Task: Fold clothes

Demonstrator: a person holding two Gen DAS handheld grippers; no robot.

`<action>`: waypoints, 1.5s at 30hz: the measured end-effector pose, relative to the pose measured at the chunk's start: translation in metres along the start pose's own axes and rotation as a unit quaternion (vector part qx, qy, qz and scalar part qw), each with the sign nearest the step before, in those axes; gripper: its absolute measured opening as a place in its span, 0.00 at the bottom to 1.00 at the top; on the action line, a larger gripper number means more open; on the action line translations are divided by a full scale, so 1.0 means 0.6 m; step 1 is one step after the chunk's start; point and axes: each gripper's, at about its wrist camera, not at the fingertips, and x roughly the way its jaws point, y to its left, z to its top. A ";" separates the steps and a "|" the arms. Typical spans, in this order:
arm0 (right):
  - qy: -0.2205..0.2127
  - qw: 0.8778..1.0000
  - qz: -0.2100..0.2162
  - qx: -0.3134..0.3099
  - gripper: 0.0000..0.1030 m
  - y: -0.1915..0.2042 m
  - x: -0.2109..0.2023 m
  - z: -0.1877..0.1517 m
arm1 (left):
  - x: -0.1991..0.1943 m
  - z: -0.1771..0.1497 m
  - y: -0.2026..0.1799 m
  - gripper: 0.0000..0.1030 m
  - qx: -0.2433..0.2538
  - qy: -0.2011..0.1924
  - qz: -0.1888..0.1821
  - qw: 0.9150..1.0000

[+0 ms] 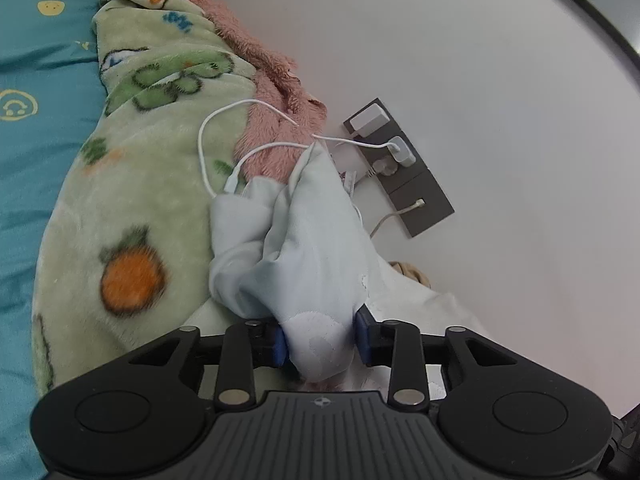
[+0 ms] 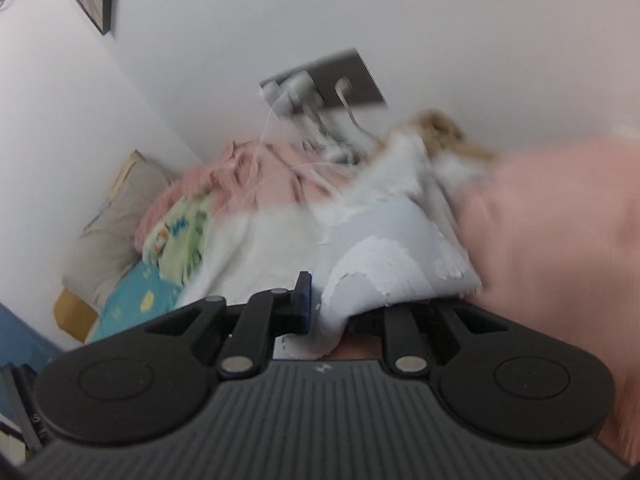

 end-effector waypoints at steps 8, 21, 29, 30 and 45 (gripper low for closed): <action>0.002 0.999 -0.028 -0.043 0.33 0.034 -0.026 0.007 | -0.046 0.018 -0.039 0.88 0.090 -0.018 0.070 0.993; -0.075 0.986 -0.001 -0.150 0.83 0.124 -0.243 -0.024 | -0.300 -0.018 -0.167 1.00 0.224 -0.110 0.130 0.960; -0.125 0.971 0.033 -0.201 0.83 0.162 -0.396 -0.077 | -0.442 -0.107 -0.262 1.00 0.297 -0.159 0.129 0.933; -0.131 0.969 0.036 -0.207 0.83 0.164 -0.411 -0.084 | -0.456 -0.121 -0.272 1.00 0.305 -0.163 0.125 0.930; -0.185 0.943 0.061 -0.271 0.83 0.173 -0.500 -0.159 | -0.587 -0.250 -0.299 1.00 0.343 -0.228 0.131 0.902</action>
